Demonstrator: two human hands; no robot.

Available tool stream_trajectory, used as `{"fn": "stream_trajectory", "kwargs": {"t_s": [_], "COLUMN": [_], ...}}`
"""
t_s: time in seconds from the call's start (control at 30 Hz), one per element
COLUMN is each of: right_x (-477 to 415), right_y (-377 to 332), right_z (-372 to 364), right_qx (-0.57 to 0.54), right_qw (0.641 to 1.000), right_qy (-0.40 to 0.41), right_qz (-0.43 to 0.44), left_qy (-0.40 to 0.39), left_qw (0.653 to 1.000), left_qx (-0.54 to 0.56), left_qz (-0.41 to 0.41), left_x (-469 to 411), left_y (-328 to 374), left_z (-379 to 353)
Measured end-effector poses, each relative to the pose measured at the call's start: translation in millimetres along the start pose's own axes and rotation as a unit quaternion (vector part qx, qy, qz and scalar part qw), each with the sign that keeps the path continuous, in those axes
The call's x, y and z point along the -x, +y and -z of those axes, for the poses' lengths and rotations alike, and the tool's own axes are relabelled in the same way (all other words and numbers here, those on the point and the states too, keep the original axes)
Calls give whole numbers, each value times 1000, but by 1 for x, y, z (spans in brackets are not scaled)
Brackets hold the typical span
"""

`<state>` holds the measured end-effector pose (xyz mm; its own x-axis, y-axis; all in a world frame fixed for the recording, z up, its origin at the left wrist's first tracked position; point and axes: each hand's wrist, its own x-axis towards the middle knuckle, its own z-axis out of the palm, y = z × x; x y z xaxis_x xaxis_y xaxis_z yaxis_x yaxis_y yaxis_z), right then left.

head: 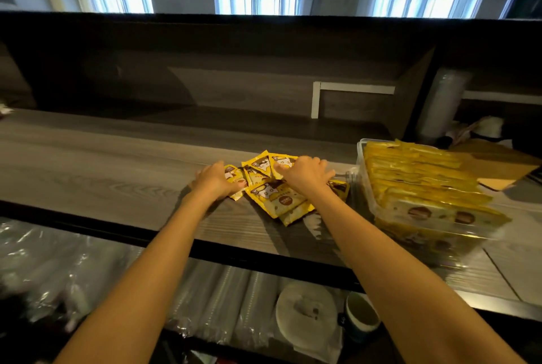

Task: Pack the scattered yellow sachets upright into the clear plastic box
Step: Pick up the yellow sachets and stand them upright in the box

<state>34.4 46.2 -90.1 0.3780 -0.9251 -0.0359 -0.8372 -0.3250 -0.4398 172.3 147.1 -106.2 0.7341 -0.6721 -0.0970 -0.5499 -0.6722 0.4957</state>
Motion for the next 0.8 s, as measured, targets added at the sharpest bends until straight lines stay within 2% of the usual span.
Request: {"fn": "stream_trajectory", "kwargs": {"t_s": [0.13,0.3,0.43,0.67,0.8], "right_x": [-8,-8,-1,6,9], "right_y": [-1,-6,-14,-28,-33], "right_z": [-5,2,9,29,53], "right_qx": [18,-103,-216,-279,-301], "right_qw": [999,993,974,946,931], "right_qy": [-15,14,75,150,191], "right_qz": [-25,-62,-9,65,76], "left_qy": [60,103,163,305,329], "left_qw": [995,977,967,929,898], "left_qx": [82,188,195,212,290], "left_qz": [-1,14,17,-4,-24], "left_x": [2,-5,-3,6,14], "left_y": [3,1,7,26,51], "left_z": [3,4,11,40,56]}}
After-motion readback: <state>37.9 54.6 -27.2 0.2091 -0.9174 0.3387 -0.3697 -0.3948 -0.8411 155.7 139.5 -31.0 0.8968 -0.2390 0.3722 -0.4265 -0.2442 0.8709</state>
